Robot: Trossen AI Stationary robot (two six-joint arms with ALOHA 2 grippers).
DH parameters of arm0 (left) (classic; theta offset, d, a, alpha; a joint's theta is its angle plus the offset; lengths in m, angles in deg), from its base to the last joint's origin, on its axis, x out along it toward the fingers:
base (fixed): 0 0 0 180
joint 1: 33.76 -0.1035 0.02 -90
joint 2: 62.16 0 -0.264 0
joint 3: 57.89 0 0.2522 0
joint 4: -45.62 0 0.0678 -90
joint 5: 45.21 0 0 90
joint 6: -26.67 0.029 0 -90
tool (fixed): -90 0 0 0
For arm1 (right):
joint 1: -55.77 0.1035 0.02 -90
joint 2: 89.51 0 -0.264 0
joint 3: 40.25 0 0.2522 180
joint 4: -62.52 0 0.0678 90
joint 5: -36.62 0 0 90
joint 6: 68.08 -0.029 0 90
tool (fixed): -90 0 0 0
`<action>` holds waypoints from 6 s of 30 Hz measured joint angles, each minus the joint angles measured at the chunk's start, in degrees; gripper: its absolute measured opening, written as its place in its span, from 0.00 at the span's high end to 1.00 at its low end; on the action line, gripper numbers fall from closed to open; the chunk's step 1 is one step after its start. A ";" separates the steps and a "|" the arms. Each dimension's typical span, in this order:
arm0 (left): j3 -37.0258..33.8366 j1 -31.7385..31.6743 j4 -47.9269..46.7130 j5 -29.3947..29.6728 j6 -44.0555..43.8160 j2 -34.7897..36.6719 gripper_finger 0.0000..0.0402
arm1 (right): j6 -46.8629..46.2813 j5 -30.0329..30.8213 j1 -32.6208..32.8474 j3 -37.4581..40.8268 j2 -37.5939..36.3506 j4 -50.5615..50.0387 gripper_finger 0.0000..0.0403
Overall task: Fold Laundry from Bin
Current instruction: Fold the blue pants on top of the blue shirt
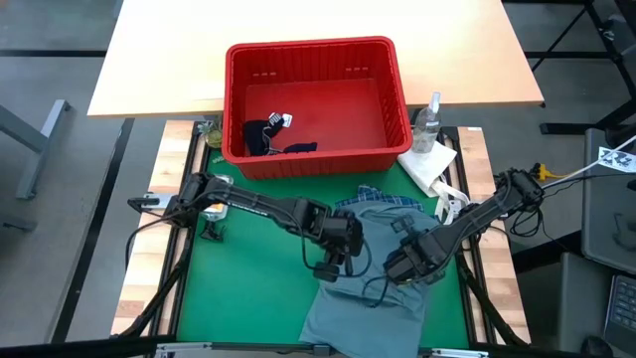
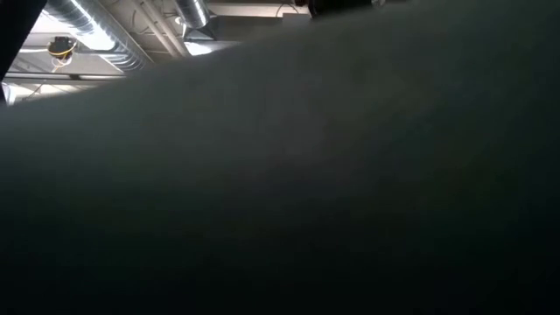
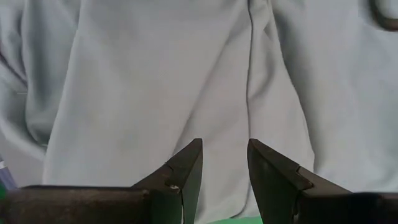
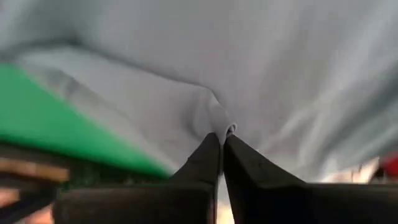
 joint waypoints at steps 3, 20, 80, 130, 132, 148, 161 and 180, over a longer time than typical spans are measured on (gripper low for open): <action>0.00 -0.53 -0.01 0.04 -0.02 0.00 0.70 | -3.22 -0.01 0.00 -0.13 -0.21 -4.60 0.98; -0.65 -2.78 -8.55 3.14 1.14 0.00 0.70 | -15.02 -5.05 1.95 6.33 -4.74 -3.97 0.99; -9.99 -4.79 3.31 8.15 0.04 0.00 0.70 | -19.88 -1.93 1.82 21.21 -18.64 9.91 0.71; -9.90 9.37 16.21 6.77 -1.81 -1.68 0.70 | -18.33 1.95 1.81 21.21 -18.64 40.10 0.71; -9.90 9.55 16.98 9.57 -1.79 -3.17 0.70 | -18.25 2.25 1.81 21.21 -18.64 41.80 0.71; -9.97 9.39 7.19 12.90 -3.46 -7.92 0.70 | -16.99 13.04 -2.76 20.58 -18.67 37.65 0.71; -9.97 9.46 4.98 12.73 -4.50 -7.92 0.70 | -17.24 10.66 -12.16 22.22 -18.67 26.15 0.71; -9.97 9.50 0.41 12.58 -4.22 -2.57 0.70 | -14.87 7.73 -12.37 13.30 -18.84 18.28 0.71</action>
